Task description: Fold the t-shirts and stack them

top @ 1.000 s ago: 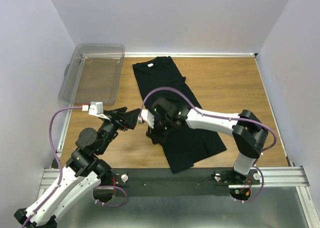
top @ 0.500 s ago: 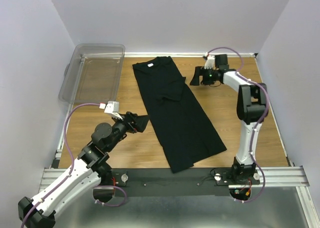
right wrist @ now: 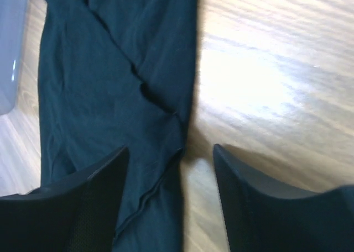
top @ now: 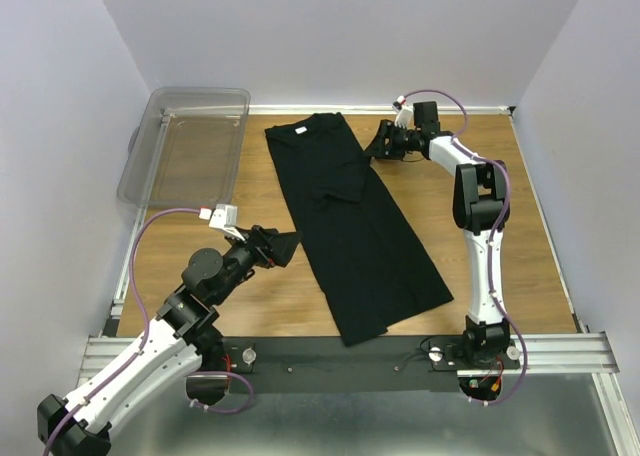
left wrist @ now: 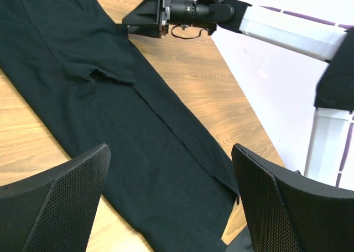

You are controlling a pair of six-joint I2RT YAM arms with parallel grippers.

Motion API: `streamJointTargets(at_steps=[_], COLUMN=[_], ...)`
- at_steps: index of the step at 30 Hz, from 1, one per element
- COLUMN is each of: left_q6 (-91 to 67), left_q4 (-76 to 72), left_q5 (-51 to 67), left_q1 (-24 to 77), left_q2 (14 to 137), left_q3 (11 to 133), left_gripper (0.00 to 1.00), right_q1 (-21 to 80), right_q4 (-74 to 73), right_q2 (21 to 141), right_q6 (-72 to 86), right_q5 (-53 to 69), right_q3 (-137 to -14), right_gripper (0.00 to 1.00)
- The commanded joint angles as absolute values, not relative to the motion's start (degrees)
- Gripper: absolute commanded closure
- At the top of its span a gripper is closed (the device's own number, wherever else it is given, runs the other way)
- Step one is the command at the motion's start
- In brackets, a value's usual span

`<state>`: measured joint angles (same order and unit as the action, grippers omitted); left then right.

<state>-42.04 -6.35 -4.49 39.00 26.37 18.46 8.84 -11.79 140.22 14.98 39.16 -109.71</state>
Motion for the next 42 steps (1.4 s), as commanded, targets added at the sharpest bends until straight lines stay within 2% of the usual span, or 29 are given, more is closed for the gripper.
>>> streamJointTargets(at_steps=[1, 3, 5, 9, 12, 13, 16, 24, 32, 42], left_q6=[-42.98, -43.07, -43.07, -43.07, -43.15, -43.15, -43.15, -43.07, -43.07, -42.89], left_q4=[-6.68, -6.5, -6.33, -6.42, -6.42, -6.33, -6.06, -7.12, -7.91, -7.38], left_q5=[-3.69, -3.78, -3.78, -3.69, -3.52, -3.52, -3.51, -3.25, -2.9, -2.55], left_q1=[38.76, 38.67, 38.67, 38.67, 38.67, 38.67, 38.67, 38.67, 38.67, 38.67], left_q2=[24.7, 24.52, 24.52, 24.7, 24.79, 24.79, 24.44, 25.4, 26.02, 25.66], left_q3=[17.31, 17.31, 17.4, 17.31, 17.31, 17.31, 17.23, 16.61, 16.52, 16.52], left_gripper=[0.02, 0.02, 0.02, 0.02, 0.02, 0.02, 0.02, 0.02, 0.02, 0.02], right_q1=[9.14, 9.14, 9.05, 9.23, 9.23, 9.4, 9.84, 11.16, 14.23, 18.98], right_q4=[-13.1, -13.1, -13.18, -13.18, -13.18, -13.18, -13.1, -12.13, -11.87, -11.86], right_q2=[144.58, 145.19, 145.55, 146.07, 145.72, 145.2, 142.75, 136.5, 134.83, 134.03], right_q6=[18.1, 18.28, 18.37, 18.37, 17.49, 17.06, 13.73, 10.11, 7.91, 4.84], right_q5=[39.82, 38.68, 38.32, 38.58, 37.27, 37.09, 35.34, 32.08, 31.38, 24.26], right_q3=[-112.14, -112.85, -113.29, -113.91, -114.34, -114.52, -113.56, -110.48, -108.73, -107.4], right_gripper=[0.37, 0.43, 0.55, 0.64, 0.77, 0.86, 0.98, 0.99, 0.99, 0.96])
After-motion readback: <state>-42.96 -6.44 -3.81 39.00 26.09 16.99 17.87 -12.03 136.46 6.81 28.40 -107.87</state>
